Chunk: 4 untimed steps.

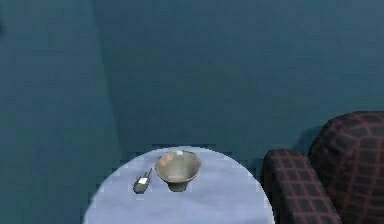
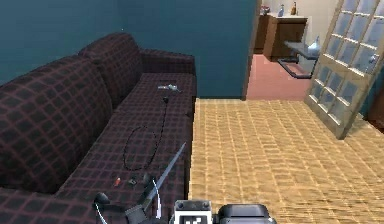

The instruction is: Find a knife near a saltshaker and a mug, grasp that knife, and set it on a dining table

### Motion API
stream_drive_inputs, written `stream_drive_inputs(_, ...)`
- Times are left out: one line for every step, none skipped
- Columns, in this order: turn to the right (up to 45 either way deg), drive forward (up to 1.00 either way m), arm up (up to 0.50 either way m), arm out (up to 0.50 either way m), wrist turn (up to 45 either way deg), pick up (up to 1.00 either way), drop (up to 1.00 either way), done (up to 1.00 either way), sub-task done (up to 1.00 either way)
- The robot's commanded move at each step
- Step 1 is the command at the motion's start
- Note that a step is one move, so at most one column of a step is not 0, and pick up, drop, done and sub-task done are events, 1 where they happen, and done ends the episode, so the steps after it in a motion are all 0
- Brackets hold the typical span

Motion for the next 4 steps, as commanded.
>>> stream_drive_inputs(6.0,0.0,0.0,0.0,0.0,0.0,0.0,0.0,0.0)
stream_drive_inputs(-45.0,0.0,0.0,0.0,0.0,0.0,0.0,0.0,0.0)
stream_drive_inputs(-45.0,0.0,0.0,0.0,0.0,0.0,0.0,0.0,0.0)
stream_drive_inputs(0.0,0.05,0.0,0.0,0.0,0.0,0.0,0.0,0.0)
